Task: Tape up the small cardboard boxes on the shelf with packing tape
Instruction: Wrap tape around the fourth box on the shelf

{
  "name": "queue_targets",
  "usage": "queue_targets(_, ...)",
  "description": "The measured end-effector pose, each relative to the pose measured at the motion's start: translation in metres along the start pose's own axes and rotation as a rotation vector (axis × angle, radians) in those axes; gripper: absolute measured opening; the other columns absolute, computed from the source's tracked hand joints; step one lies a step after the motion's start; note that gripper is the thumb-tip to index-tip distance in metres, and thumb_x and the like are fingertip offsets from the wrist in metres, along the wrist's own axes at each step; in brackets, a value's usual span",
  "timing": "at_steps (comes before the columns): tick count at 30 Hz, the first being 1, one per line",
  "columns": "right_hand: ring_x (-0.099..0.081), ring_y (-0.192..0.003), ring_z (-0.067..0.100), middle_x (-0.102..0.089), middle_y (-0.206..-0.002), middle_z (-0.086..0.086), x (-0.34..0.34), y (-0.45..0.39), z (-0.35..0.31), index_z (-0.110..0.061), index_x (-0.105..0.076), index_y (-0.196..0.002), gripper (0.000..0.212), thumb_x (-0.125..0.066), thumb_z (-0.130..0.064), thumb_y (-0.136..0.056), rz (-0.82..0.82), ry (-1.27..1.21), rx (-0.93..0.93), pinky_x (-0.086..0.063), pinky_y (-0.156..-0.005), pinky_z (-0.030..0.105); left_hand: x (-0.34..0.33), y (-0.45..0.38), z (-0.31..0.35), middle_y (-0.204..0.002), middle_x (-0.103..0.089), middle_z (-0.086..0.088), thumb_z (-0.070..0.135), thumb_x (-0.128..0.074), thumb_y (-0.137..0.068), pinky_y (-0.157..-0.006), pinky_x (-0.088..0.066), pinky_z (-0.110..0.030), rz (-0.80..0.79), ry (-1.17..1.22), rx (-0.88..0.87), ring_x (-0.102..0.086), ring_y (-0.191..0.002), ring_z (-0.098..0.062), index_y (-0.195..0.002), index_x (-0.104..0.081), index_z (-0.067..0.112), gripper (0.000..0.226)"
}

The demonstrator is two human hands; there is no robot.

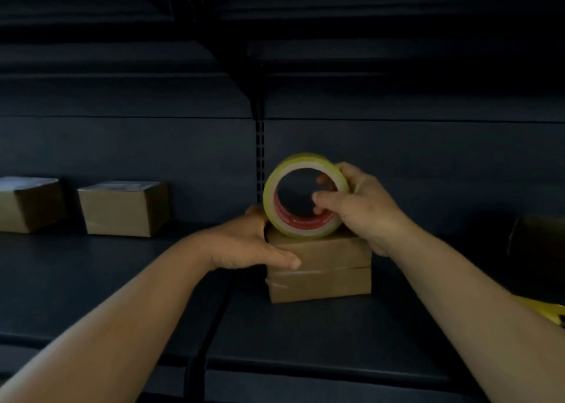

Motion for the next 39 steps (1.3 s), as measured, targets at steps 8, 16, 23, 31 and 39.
queue_targets(8,-0.063,-0.081,0.012,-0.065,-0.094,-0.003,0.039,-0.006,0.000,-0.036,-0.059,-0.109,0.047,-0.056,0.005,-0.085,0.044,-0.068,-0.013,-0.051,-0.067,0.024,0.004,0.001,0.007,-0.138,-0.022,0.014,0.060,-0.074,-0.064,-0.107,-0.031,-0.025,-0.056,-0.140,0.046,-0.033,-0.125,-0.009,-0.147,-0.017,0.038,0.103)
queue_targets(16,-0.059,-0.085,0.007,-0.063,-0.099,-0.013,0.090,0.000,-0.001,-0.038,-0.066,-0.103,0.054,-0.053,0.010,-0.082,0.035,0.268,-0.019,-0.051,-0.073,0.022,0.004,-0.005,0.006,-0.133,-0.025,0.017,0.059,-0.073,-0.062,-0.102,-0.031,-0.021,-0.097,-0.130,0.044,-0.034,-0.121,-0.005,-0.145,-0.017,0.039,0.102)
queue_targets(23,-0.060,-0.074,0.008,-0.068,-0.091,-0.005,0.095,0.014,0.032,-0.039,-0.067,-0.094,0.054,-0.054,0.011,-0.080,0.004,0.316,-0.123,-0.044,-0.061,0.018,0.005,-0.007,0.004,-0.133,-0.027,0.017,0.060,-0.073,-0.058,-0.101,-0.033,-0.021,-0.104,-0.121,0.049,-0.035,-0.120,-0.005,-0.144,-0.018,0.041,0.104)
queue_targets(31,-0.062,-0.084,0.010,-0.066,-0.094,-0.007,0.095,0.015,0.043,-0.043,-0.063,-0.095,0.053,-0.056,0.008,-0.082,-0.034,0.331,-0.168,-0.048,-0.069,0.021,0.007,-0.003,0.010,-0.136,-0.025,0.016,0.054,-0.075,-0.069,-0.106,-0.031,-0.023,-0.150,-0.151,0.093,-0.033,-0.124,-0.007,-0.147,-0.014,0.038,0.101)
queue_targets(39,-0.055,-0.083,0.001,-0.059,-0.093,-0.013,0.092,0.010,0.049,-0.040,-0.057,-0.103,0.049,-0.056,0.006,-0.084,-0.067,0.412,-0.146,-0.042,-0.066,0.014,-0.009,-0.014,0.060,-0.160,0.012,0.002,0.077,-0.053,-0.072,-0.117,-0.005,-0.034,-0.226,-0.766,0.231,0.003,-0.147,-0.022,-0.151,0.015,0.020,0.119)
Point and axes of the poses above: each hand's wrist, its own y-axis away from the middle knuckle, its own x-axis out of the back of the hand, z = x × y, the point moved 2 cm from there along -y, towards the middle knuckle
